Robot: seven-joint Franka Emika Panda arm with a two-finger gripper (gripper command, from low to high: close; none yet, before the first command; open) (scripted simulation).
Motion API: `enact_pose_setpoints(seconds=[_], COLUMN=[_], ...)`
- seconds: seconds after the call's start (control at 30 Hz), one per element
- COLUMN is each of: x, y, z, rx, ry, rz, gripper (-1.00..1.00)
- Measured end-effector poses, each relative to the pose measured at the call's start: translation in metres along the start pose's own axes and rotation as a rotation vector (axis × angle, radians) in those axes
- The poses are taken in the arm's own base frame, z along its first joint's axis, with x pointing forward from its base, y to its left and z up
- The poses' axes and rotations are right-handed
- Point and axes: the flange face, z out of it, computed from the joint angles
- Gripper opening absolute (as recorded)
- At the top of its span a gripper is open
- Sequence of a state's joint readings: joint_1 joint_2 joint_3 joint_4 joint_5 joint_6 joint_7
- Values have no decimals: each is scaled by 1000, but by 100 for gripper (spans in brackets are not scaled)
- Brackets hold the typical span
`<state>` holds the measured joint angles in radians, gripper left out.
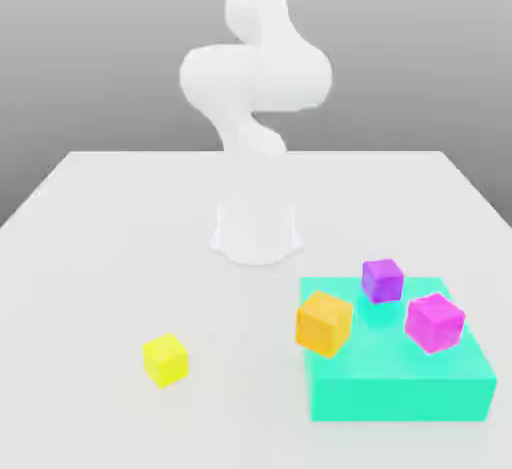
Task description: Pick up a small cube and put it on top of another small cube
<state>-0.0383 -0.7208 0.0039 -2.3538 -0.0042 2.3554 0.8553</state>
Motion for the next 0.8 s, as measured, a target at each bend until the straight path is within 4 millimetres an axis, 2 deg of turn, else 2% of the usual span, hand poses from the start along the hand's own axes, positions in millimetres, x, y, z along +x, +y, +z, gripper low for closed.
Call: enact_pose_setpoints(seconds=[0.1, 0.2, 0.3, 0.4, 0.53, 0.63, 0.67, 0.8], x=[0, -7, -21, -43, -82, -118, -127, -149], y=[30, 71, 120, 176, 251, 307, 320, 343], z=[79, 148, 207, 257, 304, 325, 330, 357], rx=[-109, -214, -318, -423, -559, -661, -683, -702], ry=[-42, -80, -115, -149, -192, -220, -226, -234], rz=[111, 222, 336, 453, 608, 729, 756, 773], gripper=[0, 0, 0, 0, 0, 0, 0, 0])
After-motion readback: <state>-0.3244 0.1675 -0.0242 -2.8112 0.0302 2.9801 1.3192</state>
